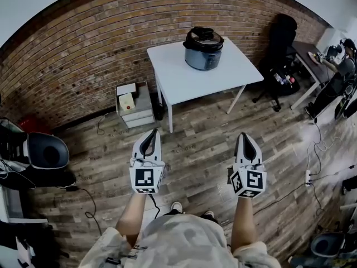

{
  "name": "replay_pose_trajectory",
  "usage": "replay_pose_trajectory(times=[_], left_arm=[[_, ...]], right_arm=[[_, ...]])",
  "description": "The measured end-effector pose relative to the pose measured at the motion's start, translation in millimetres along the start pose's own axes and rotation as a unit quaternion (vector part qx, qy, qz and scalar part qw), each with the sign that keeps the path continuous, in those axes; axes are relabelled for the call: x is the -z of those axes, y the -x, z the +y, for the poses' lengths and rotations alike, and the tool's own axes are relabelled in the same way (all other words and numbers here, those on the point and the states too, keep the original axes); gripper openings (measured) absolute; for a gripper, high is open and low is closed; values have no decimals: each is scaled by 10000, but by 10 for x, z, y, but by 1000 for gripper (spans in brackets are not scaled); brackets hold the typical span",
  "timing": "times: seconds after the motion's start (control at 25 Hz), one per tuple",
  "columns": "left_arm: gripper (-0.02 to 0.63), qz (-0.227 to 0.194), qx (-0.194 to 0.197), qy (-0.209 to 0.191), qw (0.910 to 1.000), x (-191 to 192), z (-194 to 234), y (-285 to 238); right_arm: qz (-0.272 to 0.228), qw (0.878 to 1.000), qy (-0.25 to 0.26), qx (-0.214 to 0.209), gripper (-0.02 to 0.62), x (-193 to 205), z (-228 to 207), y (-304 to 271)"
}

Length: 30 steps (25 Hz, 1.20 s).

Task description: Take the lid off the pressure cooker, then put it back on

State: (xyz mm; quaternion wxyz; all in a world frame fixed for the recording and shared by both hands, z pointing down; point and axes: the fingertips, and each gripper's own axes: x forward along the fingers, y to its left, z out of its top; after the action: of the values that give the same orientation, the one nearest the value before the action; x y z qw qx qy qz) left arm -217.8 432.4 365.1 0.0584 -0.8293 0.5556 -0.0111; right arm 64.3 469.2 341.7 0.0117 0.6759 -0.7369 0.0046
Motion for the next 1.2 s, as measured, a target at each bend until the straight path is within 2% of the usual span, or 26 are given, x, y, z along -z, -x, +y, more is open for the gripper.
replay_pose_trajectory(times=[0.12, 0.24, 0.48, 0.6, 0.72, 0.88, 1.2], left_arm=[[19, -50, 100, -39, 9999, -8, 25, -7], [104, 31, 218, -53, 9997, 26, 37, -57], [228, 144, 313, 1, 9994, 98, 14, -176], [258, 148, 264, 28, 9995, 127, 13, -242], [261, 176, 263, 43, 9995, 176, -7, -376], [261, 343, 293, -174, 9988, 288, -98, -664], [261, 239, 382, -170, 9988, 83, -472, -1599]], right_arm=[[-4, 10000, -59, -36, 57, 19, 64, -8], [-5, 9999, -113, -57, 120, 31, 93, -29], [-51, 9999, -82, -80, 260, 16, 41, -114], [-37, 9999, -53, -106, 304, 58, -21, -189], [-65, 9999, -23, -107, 311, 114, -118, -309], [-84, 9999, -110, -68, 313, 170, -337, -518], [-38, 9995, -308, 28, 313, 203, -1102, -1046]])
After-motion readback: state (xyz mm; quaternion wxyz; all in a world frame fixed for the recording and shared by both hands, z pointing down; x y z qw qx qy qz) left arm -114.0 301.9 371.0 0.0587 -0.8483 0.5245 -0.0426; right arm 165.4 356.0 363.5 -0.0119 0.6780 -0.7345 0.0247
